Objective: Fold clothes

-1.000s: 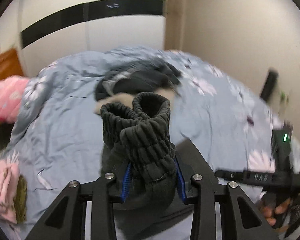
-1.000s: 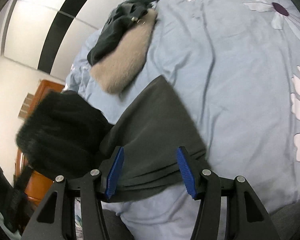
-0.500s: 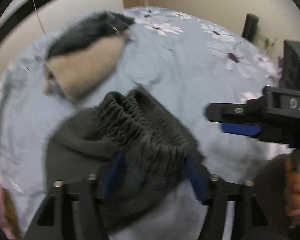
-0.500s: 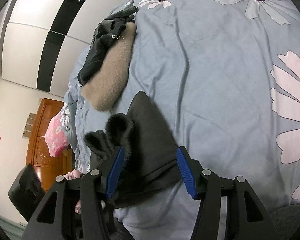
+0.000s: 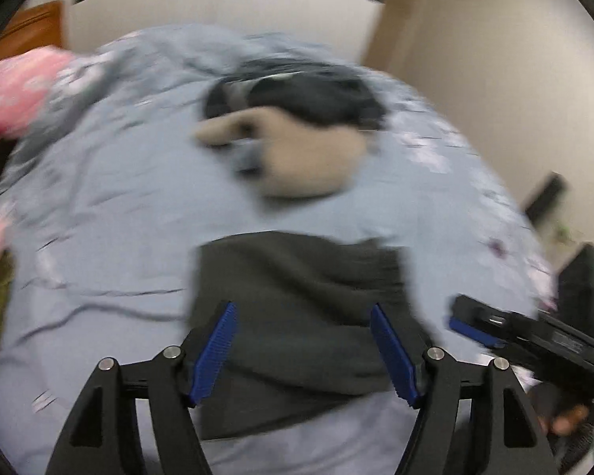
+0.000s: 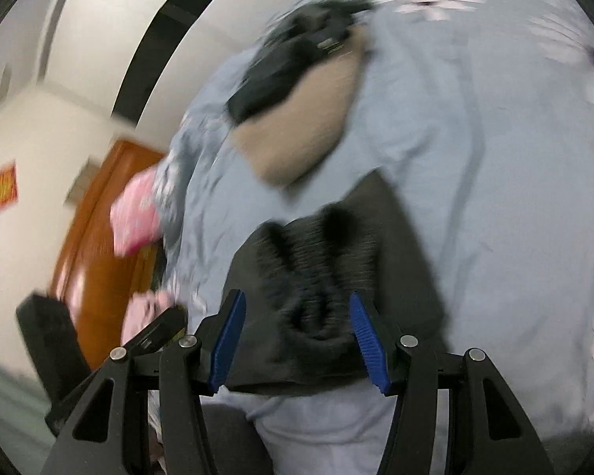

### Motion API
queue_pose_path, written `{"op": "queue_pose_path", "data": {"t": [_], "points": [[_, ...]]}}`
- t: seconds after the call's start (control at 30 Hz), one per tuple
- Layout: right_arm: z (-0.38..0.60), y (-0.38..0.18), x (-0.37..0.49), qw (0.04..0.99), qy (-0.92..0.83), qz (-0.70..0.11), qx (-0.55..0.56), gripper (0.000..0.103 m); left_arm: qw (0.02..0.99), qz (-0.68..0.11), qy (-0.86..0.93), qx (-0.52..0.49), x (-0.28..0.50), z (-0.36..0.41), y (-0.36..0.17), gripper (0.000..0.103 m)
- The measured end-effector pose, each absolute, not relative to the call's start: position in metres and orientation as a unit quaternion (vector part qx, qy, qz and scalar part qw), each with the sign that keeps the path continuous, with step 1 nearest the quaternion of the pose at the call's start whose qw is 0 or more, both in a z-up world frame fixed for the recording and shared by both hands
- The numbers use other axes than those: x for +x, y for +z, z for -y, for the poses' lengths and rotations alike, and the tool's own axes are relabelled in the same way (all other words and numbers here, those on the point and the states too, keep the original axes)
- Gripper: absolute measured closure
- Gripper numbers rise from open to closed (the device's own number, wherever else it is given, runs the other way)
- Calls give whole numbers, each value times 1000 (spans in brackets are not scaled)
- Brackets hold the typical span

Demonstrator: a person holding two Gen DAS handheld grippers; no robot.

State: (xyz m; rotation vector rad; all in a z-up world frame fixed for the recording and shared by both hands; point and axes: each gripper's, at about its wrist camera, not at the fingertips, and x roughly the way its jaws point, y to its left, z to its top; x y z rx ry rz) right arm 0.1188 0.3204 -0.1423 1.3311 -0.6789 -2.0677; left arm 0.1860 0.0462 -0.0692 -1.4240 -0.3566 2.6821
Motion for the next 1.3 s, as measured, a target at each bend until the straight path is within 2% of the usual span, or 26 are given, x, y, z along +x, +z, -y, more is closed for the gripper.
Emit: {"op": "queue_pose_path", "data": {"t": [0.27, 0.37, 0.4, 0.47, 0.5, 0.57, 0.7, 0.77, 0.83, 0.93, 1.17, 1.3], "points": [[-288, -168, 82, 276, -765, 195, 548, 47, 9, 138, 851, -506, 200, -20, -100, 29], [-285, -173, 78, 280, -758, 203, 552, 47, 11, 132, 842, -524, 200, -27, -114, 29], [-286, -174, 77, 280, -756, 209, 553, 60, 13, 130, 839, -528, 200, -29, -117, 29], [-289, -172, 76, 285, -752, 219, 552, 74, 18, 126, 835, -535, 200, -34, -121, 29], [-291, -168, 75, 293, -750, 226, 548, 79, 19, 124, 835, -536, 200, -36, -121, 29], [-305, -153, 74, 314, -749, 266, 520, 81, 19, 121, 832, -541, 199, -38, -124, 29], [-338, -139, 69, 313, -754, 321, 480, 82, 22, 132, 821, -555, 198, -41, -133, 28], [-345, -168, 60, 265, -747, 306, 528, 82, 18, 126, 816, -564, 197, -46, -139, 28], [-354, -198, 58, 229, -727, 324, 561, 82, 17, 118, 809, -576, 197, -50, -145, 28], [-363, -216, 62, 219, -717, 348, 563, 82, 25, 127, 804, -580, 199, -49, -148, 28], [-362, -189, 67, 230, -745, 312, 543, 81, 70, 163, 826, -535, 202, -39, -106, 29], [-358, -204, 65, 206, -743, 289, 567, 81, 88, 147, 851, -497, 190, -47, -83, 29]]}}
